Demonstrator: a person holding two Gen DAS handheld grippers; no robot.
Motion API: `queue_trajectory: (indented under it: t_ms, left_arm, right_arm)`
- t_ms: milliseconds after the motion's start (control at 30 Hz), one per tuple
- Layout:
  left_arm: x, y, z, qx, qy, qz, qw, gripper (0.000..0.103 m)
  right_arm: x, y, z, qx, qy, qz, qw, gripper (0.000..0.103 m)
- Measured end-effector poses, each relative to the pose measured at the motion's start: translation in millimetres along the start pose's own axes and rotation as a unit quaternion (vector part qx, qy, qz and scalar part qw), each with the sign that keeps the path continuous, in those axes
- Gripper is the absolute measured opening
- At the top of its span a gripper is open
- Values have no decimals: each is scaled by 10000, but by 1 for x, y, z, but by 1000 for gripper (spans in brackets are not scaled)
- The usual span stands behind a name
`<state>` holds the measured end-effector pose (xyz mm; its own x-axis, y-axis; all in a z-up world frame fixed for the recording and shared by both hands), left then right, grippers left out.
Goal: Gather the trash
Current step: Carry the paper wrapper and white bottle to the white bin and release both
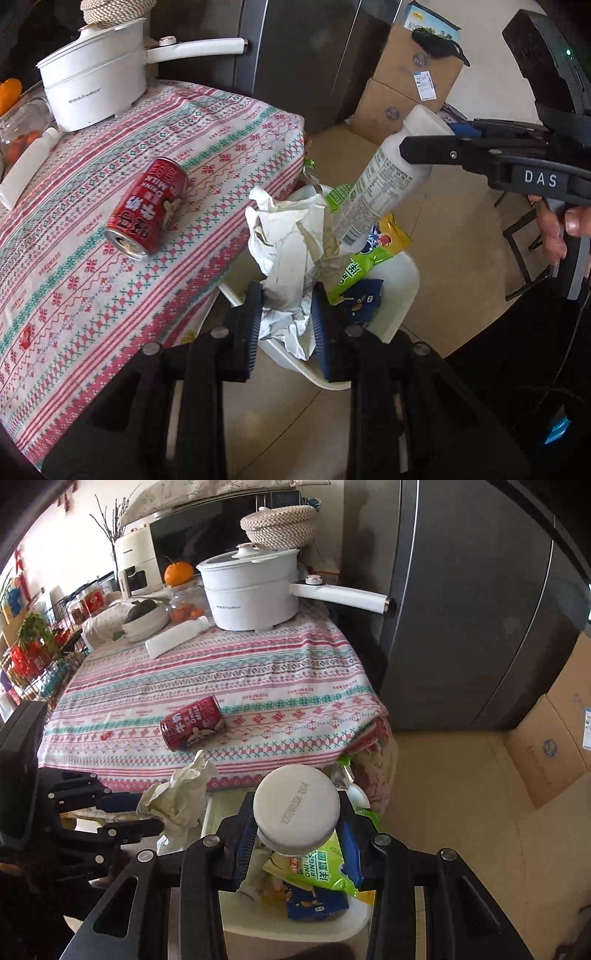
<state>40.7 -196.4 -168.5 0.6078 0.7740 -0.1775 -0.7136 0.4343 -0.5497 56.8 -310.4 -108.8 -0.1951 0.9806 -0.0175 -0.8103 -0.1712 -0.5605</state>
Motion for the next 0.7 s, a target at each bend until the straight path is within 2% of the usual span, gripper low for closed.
queue_trajectory:
  t_ms: [167, 267, 333, 367, 500, 700]
  left_arm:
    - [-4, -6, -14, 59, -202, -119, 9997, 32]
    - [-5, -9, -15, 64, -207, -81, 9997, 42]
    - [-4, -10, -15, 48, -272, -91, 9996, 57]
    - [-3, -10, -13, 33, -294, -104, 9995, 59]
    - [1, -11, -5, -19, -361, -104, 9993, 60]
    - [22, -13, 12, -172, -678, -102, 9975, 69]
  right_arm:
    - [-12, 9, -1, 64, 26, -90, 9999, 41]
    - [-16, 12, 1, 76, -6, -143, 9999, 41]
    - [-18, 13, 0, 102, -26, -168, 9998, 41]
    - [-19, 14, -1, 124, -44, -190, 9997, 41]
    - [-20, 17, -5, 207, -100, -246, 9994, 41]
    - [-12, 18, -13, 334, -247, -298, 9987, 41]
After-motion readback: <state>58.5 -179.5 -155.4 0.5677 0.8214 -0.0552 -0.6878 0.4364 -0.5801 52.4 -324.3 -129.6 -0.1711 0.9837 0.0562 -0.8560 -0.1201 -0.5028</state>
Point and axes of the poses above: each gripper's, at about its wrist camera, not at the fingertips, and z roughly against the way its jaws point, x to its left, y to its underside, the point moved 9 cm from there along -z, roughly the way its jaws point
